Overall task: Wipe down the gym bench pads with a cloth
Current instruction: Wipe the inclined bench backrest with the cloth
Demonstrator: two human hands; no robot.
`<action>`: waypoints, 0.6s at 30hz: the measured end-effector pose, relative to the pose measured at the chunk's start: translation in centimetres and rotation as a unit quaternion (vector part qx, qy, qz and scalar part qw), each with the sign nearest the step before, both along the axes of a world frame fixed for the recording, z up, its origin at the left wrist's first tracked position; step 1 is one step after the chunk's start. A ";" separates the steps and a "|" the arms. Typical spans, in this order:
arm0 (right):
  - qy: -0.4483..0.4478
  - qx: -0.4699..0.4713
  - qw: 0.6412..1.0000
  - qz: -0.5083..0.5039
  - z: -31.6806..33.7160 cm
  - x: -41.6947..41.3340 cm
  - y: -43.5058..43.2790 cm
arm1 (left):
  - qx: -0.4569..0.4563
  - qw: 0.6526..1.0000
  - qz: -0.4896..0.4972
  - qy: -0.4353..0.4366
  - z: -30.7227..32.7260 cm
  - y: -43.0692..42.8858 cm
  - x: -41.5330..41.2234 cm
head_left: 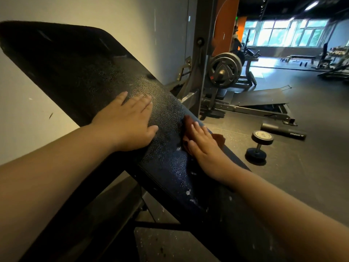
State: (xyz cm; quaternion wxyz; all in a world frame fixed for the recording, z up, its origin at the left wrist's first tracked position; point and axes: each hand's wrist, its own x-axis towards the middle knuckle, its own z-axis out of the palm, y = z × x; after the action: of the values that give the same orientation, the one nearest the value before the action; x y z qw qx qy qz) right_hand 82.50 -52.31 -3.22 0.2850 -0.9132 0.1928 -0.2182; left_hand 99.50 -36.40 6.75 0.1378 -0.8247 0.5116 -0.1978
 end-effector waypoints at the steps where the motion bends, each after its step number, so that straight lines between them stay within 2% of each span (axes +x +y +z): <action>1: -0.008 -0.019 0.999 0.033 -0.3 -0.5 1.8 | 0.006 1.000 -0.001 -0.006 -0.1 0.1 0.0; 3: -0.021 -0.071 0.991 0.113 -1.0 -2.7 4.8 | 0.009 1.000 -0.004 -0.016 -0.3 0.1 0.0; 5: 0.005 -0.100 0.983 0.152 -1.7 -4.3 3.8 | 0.005 1.000 -0.010 -0.020 -0.5 0.0 0.0; 7: 0.037 -0.068 0.992 0.100 -1.7 -3.5 -0.1 | 0.006 1.000 -0.011 -0.022 -0.6 0.0 -0.1; 9: 0.029 0.006 0.999 -0.011 -1.1 -1.7 -2.7 | 0.007 1.000 -0.009 -0.017 -0.6 0.0 -0.3; 11: 0.011 0.029 0.999 -0.039 -0.7 -0.4 -1.8 | 0.003 1.000 -0.007 -0.023 -0.7 -0.1 -0.4; 15: -0.038 -0.061 0.992 0.105 -1.3 -3.8 5.9 | 0.000 1.000 -0.013 -0.015 -0.8 -0.2 -0.8; 16: -0.037 -0.078 0.986 0.146 -2.0 -5.2 6.6 | 0.002 1.000 -0.020 -0.011 -1.1 -0.2 -1.2; 18: -0.005 -0.091 0.983 0.158 -2.7 -6.7 4.5 | 0.017 0.999 -0.043 -0.005 -1.8 -0.5 -2.4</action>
State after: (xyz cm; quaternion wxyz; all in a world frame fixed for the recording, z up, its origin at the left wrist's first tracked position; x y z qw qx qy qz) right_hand 75.81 -47.77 -5.95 0.2328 -0.9531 0.0244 -0.1918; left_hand 97.06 -36.90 4.91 0.1455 -0.7985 0.5492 -0.1989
